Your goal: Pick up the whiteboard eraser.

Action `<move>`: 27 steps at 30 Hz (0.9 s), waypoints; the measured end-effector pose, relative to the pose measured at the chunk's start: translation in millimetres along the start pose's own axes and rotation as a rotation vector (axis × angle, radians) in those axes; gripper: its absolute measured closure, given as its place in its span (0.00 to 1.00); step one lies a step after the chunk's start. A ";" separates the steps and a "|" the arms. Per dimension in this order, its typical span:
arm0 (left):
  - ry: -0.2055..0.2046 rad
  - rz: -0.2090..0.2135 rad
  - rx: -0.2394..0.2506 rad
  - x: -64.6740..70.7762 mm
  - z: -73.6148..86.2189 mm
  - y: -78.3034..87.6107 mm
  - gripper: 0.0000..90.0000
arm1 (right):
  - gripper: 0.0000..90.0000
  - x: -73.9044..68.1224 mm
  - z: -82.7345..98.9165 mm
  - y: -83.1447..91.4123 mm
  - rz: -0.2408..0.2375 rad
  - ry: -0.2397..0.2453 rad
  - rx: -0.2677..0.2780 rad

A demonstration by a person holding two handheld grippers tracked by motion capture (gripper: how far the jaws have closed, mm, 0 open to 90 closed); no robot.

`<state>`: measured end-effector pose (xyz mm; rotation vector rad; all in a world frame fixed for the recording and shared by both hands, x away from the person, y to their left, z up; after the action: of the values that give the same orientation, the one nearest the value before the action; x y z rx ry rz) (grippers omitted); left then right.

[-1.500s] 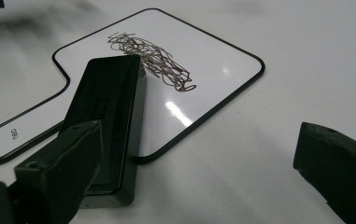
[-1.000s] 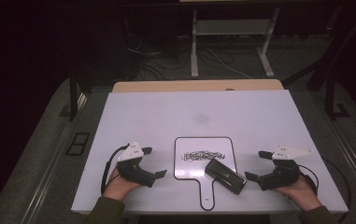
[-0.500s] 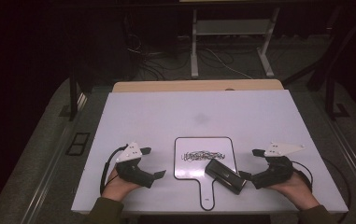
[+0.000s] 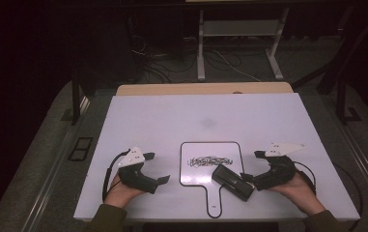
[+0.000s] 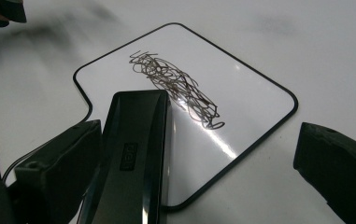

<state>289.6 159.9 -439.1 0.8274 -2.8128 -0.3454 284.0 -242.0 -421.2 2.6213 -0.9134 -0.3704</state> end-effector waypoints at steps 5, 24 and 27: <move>-0.009 -0.009 -0.011 1.7 0.0 -0.9 0.00 | 0.00 -3.2 -3.7 -4.7 -0.004 0.029 0.001; -0.009 -0.009 -0.010 2.9 0.2 -1.8 0.00 | 0.00 -16.3 -12.7 -26.6 -0.037 0.060 -0.051; -0.012 -0.008 -0.010 3.3 0.0 -2.1 0.00 | 0.00 -18.1 -11.2 -27.6 -0.034 0.054 -0.072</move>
<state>287.9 156.4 -439.3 0.8372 -2.8175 -0.3666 289.3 -207.6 -419.6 2.5705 -0.8238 -0.3334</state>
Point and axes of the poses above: each handheld gripper's, and its own axes: y roughly backward along the jaws, z roughly out of its underside, x roughly to its right, the point moved 2 cm from there along -y, roughly forward along the jaws, and after that the axes turned 13 degrees about x, right-handed, at the moved point
